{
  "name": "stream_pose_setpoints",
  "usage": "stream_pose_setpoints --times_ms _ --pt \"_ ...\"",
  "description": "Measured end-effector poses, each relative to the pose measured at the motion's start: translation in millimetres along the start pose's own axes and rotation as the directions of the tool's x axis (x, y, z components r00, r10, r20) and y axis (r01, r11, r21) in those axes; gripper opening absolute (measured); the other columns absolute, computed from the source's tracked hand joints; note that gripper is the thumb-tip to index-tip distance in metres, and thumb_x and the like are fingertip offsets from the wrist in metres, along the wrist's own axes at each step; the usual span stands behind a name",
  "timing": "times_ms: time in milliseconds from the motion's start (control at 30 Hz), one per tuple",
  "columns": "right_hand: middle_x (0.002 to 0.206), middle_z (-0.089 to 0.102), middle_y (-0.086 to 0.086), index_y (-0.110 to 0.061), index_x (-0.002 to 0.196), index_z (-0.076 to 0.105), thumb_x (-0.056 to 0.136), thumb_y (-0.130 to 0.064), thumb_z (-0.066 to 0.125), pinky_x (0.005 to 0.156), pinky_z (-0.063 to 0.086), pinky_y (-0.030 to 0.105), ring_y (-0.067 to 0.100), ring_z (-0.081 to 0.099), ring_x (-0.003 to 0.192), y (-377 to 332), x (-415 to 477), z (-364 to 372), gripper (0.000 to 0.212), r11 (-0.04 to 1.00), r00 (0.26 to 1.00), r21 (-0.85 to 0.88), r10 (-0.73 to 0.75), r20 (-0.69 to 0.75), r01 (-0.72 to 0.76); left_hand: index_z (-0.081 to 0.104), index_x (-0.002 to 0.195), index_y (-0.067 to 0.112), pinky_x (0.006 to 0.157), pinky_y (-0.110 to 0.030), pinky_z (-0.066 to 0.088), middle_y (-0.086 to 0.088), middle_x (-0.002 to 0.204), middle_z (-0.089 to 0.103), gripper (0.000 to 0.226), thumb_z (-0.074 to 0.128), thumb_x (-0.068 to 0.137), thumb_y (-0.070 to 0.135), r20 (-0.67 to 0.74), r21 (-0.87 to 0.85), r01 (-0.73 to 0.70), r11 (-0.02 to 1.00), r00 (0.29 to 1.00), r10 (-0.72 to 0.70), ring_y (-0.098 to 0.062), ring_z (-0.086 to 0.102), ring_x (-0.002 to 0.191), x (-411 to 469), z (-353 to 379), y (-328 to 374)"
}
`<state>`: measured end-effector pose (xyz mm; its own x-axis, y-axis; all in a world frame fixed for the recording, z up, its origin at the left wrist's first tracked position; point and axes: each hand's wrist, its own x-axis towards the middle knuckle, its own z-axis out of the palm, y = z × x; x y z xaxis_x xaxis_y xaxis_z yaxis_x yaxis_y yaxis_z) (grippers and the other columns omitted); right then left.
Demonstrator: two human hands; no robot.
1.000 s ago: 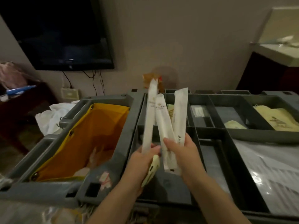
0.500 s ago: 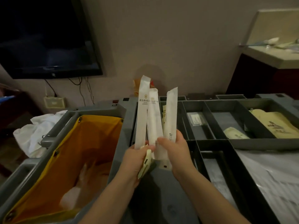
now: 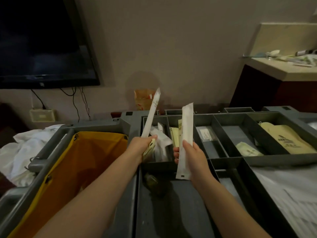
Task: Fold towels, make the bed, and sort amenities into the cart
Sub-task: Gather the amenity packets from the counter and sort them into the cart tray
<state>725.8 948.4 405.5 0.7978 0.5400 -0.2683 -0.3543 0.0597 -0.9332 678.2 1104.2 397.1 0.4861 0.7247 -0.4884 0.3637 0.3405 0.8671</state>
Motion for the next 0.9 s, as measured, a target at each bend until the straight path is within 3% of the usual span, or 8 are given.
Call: stream_pose_setpoints --times_ms 67,200,367,467,667,733,833,900 --pt "0.092 0.064 0.007 -0.023 0.108 0.046 0.098 -0.025 0.048 0.069 0.055 0.028 0.014 0.062 0.077 1.9 -0.3 -1.3 0.010 1.000 1.000 0.014 0.009 0.011 -0.010 0.060 0.110 0.004 0.079 -0.039 0.053 -0.013 0.102 0.064 0.051 0.072 0.078 0.042 0.014 -0.077 0.014 0.997 1.000 -0.013 -0.028 0.062 0.094 -10.9 -3.1 -0.9" --pt "0.098 0.062 0.006 -0.027 0.109 0.046 0.095 -0.021 0.055 0.066 0.054 0.027 0.015 0.063 0.083 5.0 -4.9 1.1 0.018 0.998 0.998 0.013 -0.057 0.003 0.057 0.062 0.099 0.016 0.066 -0.033 0.049 -0.011 0.099 0.060 0.027 0.066 0.085 0.038 -0.016 -0.100 -0.066 0.993 0.998 0.065 -0.025 0.058 0.087 -54.6 -5.8 -22.7" --pt "0.106 0.059 0.000 -0.029 0.118 0.047 0.095 -0.026 0.053 0.066 0.053 0.028 0.016 0.062 0.094 10.9 -20.2 20.2 0.024 0.996 0.995 -0.048 -0.071 0.077 0.075 0.057 0.095 0.017 0.051 -0.026 0.042 -0.006 0.082 0.060 0.022 0.062 0.088 0.037 0.071 -0.127 0.046 0.991 0.997 -0.037 -0.020 0.059 0.072 -90.4 7.0 -36.6" --pt "0.103 0.060 -0.002 -0.029 0.111 0.052 0.094 -0.029 0.053 0.067 0.053 0.028 0.014 0.061 0.092 17.7 -28.9 29.6 0.016 0.996 0.992 -0.059 -0.066 0.106 0.072 0.055 0.090 0.020 0.053 -0.029 0.046 -0.007 0.086 0.062 0.020 0.062 0.086 0.038 0.123 -0.269 0.038 0.962 0.992 -0.005 -0.022 0.061 0.076 -93.1 7.6 -39.1" --pt "0.095 0.061 0.001 -0.029 0.091 0.052 0.096 -0.033 0.048 0.064 0.050 0.027 0.014 0.061 0.086 20.7 -34.1 33.1 0.007 0.998 0.988 -0.039 0.052 0.144 -0.047 0.058 0.085 0.012 0.059 -0.022 0.052 0.000 0.077 0.061 0.013 0.056 0.091 0.024 0.302 -0.339 0.024 0.941 0.950 0.084 -0.010 0.059 0.066 -87.0 -8.2 -47.0" --pt "0.097 0.061 0.002 -0.031 0.090 0.050 0.096 -0.032 0.048 0.068 0.051 0.028 0.016 0.061 0.088 20.5 -33.8 32.0 0.007 0.998 0.983 -0.019 0.060 0.172 -0.057 0.058 0.087 0.013 0.061 -0.026 0.054 -0.002 0.080 0.063 0.020 0.068 0.082 0.030 0.286 -0.374 0.011 0.927 0.953 0.104 -0.013 0.061 0.071 -84.0 -5.2 -49.0" --pt "0.099 0.060 -0.001 -0.035 0.092 0.048 0.096 -0.031 0.050 0.068 0.053 0.027 0.014 0.061 0.090 22.4 -32.5 32.4 0.006 0.999 0.982 -0.009 0.034 0.187 -0.033 0.056 0.094 0.023 0.063 -0.039 0.053 -0.008 0.095 0.063 0.073 0.088 0.035 0.054 0.180 -0.490 0.083 0.868 0.984 0.008 -0.024 0.062 0.085 -77.6 6.1 -53.9" --pt "0.100 0.060 -0.007 -0.038 0.099 0.050 0.095 -0.028 0.052 0.069 0.056 0.027 0.011 0.061 0.090 24.9 -30.0 33.1 0.011 0.998 0.984 -0.037 -0.041 0.172 0.048 0.056 0.093 0.025 0.061 -0.036 0.050 -0.006 0.092 0.062 0.044 0.082 0.063 0.044 0.122 -0.503 0.023 0.864 0.992 0.044 -0.022 0.061 0.082 -78.7 5.3 -53.3"
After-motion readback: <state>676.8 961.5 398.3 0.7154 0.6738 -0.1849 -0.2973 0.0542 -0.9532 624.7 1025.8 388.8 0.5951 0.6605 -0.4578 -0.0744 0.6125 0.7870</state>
